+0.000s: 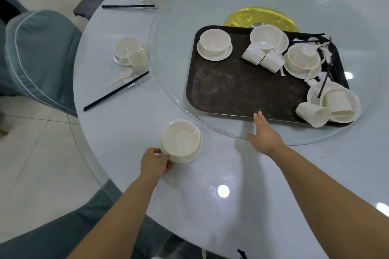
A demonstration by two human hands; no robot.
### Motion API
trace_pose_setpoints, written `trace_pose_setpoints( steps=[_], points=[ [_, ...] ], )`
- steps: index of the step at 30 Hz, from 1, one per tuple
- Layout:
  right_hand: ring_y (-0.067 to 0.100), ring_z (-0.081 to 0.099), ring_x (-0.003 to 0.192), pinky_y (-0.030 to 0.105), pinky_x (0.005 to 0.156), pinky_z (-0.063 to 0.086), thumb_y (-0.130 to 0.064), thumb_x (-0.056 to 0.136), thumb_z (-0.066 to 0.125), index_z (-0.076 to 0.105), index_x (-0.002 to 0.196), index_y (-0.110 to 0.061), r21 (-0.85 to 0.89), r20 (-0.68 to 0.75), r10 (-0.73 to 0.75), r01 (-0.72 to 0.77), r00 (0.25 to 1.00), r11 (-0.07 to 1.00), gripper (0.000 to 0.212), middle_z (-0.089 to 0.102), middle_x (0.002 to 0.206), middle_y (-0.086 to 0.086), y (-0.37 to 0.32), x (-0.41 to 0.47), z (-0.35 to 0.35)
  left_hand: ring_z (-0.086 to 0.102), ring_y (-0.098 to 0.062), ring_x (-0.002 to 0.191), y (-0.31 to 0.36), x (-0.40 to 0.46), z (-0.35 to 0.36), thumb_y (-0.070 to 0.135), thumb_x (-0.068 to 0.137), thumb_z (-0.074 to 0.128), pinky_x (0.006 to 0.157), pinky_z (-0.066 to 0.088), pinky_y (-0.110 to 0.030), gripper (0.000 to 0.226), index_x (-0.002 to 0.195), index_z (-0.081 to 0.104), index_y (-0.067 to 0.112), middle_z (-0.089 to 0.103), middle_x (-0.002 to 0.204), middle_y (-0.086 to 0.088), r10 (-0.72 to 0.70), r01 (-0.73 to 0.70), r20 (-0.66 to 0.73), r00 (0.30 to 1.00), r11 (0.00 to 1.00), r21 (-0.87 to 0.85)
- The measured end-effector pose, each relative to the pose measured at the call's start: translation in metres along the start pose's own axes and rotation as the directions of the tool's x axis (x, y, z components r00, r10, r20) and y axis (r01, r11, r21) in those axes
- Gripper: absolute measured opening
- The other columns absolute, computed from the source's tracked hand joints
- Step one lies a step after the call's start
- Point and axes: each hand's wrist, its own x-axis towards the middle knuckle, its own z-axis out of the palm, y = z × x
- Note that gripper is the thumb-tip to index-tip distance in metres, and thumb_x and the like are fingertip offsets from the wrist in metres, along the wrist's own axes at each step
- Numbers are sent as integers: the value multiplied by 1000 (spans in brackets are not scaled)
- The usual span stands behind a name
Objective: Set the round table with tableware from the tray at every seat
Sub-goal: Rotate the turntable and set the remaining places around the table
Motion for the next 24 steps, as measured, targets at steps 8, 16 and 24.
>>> trace_pose_setpoints(
  steps=[8, 16, 24],
  points=[
    [22, 61, 99, 29, 73, 41, -20, 96, 49, 2, 157, -21, 14, -14, 5, -4, 1000, 1000, 76, -11, 162, -14, 0, -3, 3, 69, -29, 67, -1, 6, 1, 17, 90, 58, 73, 60, -44, 21, 108, 48, 15, 70, 76, -14, 25, -51, 104, 994, 965, 255],
    [18, 51, 126, 29, 91, 44, -20, 97, 48, 15, 156, -21, 164, -62, -35, 45, 997, 985, 67, 0, 163, -12, 0, -8, -5, 65, -36, 93, 36, 12, -9, 12, 88, 47, 90, 51, -50, 30, 116, 56, 16, 67, 103, -13, 200, -168, -39, 979, 899, 405],
    [28, 60, 102, 33, 70, 46, -20, 87, 63, 38, 145, -17, 202, -665, 73, 85, 743, 976, 63, 33, 147, 7, 52, -20, -43, 65, -22, 78, 107, -12, 43, 16, 93, 54, 84, 55, -46, 12, 100, 63, 16, 68, 86, -4, 409, -414, 84, 909, 856, 310]
  ],
)
